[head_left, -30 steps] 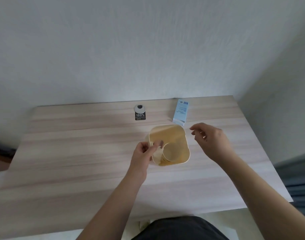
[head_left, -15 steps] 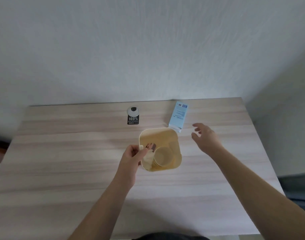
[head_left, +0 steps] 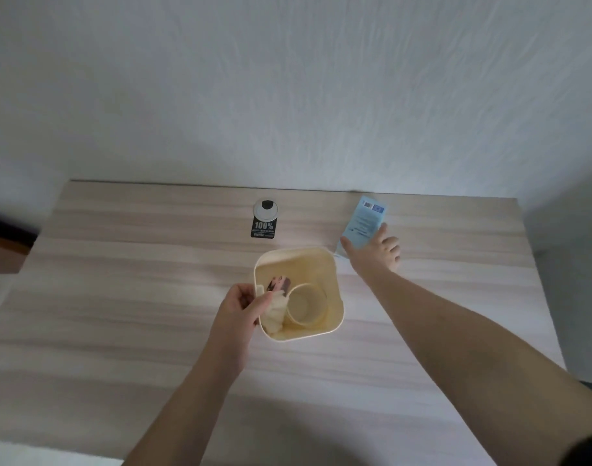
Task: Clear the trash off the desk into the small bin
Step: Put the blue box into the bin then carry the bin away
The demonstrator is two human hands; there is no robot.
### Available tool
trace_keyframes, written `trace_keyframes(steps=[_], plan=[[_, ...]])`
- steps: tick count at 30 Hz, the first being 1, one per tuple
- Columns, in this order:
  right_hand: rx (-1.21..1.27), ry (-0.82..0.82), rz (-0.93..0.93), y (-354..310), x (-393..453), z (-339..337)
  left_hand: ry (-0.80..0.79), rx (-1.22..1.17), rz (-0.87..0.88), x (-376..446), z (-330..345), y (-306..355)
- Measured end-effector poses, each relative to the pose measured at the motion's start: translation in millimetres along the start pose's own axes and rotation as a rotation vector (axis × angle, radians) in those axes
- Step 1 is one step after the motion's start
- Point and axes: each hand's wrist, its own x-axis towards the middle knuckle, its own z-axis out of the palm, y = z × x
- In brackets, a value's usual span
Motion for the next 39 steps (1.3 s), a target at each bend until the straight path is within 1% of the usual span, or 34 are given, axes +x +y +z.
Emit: trace_keyframes(steps=[2, 7, 15, 17, 18, 21, 23, 27, 30, 34, 36, 39], plan=[[-0.027, 0.021, 0.009, -7.8, 2.4, 7.0, 0.011, 0.001, 0.010, 0.2, -0.7, 2.4], [-0.089, 0.015, 0.009, -15.3, 3.7, 17.3, 0.039, -0.042, -0.009, 0.0, -2.7, 1.9], [-0.187, 0.028, -0.090, 38.0, -3.0, -3.5, 0.009, -0.022, -0.021, -6.6, -1.3, -4.8], [-0.137, 0.001, -0.101, 50.3, -11.4, -13.5, -0.029, -0.004, -0.019, -10.0, -0.3, -3.3], [-0.068, -0.023, -0.092, 55.4, -17.4, -19.5, -0.044, 0.004, -0.023, -11.2, -0.3, -2.9], [0.170, -0.087, -0.103, 67.3, -45.3, -40.7, -0.086, 0.008, -0.027, -13.3, 0.6, -2.0], [0.242, -0.058, -0.179, 72.5, -70.9, -57.0, -0.103, 0.006, -0.028, -15.0, 0.8, -2.9], [0.310, 0.052, -0.294, 72.9, -128.2, -98.9, -0.141, 0.010, -0.023, -21.3, 3.2, -2.2], [0.331, 0.144, -0.400, 68.7, -174.1, -127.7, -0.166, 0.012, 0.000, -26.6, 0.8, 0.0], [0.361, 0.158, -0.525, 58.3, -231.3, -151.7, -0.174, -0.002, 0.026, -35.0, -6.1, 7.0], [0.313, 0.183, -0.556, 51.4, -254.1, -157.3, -0.163, 0.009, 0.014, -38.1, -10.9, 9.5], [0.167, 0.184, -0.581, 45.4, -282.0, -155.1, -0.169, 0.011, 0.041, -44.1, -21.0, 7.8]])
